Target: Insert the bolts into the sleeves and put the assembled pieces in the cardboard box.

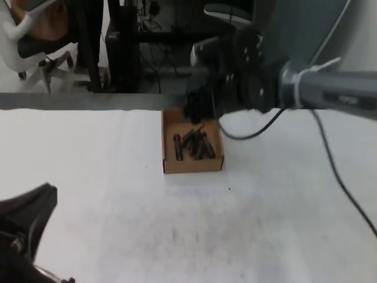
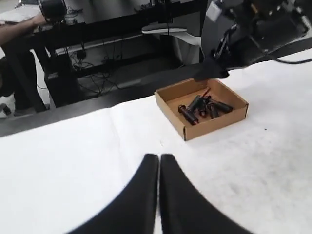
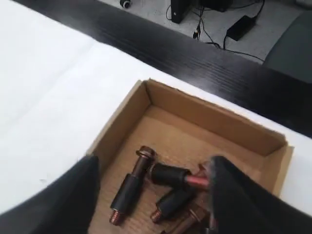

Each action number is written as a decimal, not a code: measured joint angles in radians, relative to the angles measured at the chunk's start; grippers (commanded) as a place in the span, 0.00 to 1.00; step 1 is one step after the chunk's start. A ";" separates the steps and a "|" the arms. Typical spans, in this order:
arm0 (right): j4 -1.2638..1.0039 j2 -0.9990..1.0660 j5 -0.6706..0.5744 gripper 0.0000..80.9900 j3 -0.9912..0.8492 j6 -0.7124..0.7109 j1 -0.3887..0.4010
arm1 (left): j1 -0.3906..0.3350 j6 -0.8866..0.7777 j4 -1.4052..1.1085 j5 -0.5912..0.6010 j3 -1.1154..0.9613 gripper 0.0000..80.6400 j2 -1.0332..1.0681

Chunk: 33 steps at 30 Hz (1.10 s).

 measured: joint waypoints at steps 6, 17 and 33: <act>0.081 -0.255 -0.002 0.46 0.002 -0.087 0.000 | 0.013 -0.071 0.000 -0.034 0.029 0.02 0.000; 0.058 -0.816 0.082 0.46 0.295 -0.146 0.000 | 0.335 -0.054 -0.194 0.244 0.097 0.02 0.002; 0.038 -1.418 0.361 0.46 0.973 0.022 0.000 | 0.892 0.009 -0.237 0.787 0.277 0.02 0.004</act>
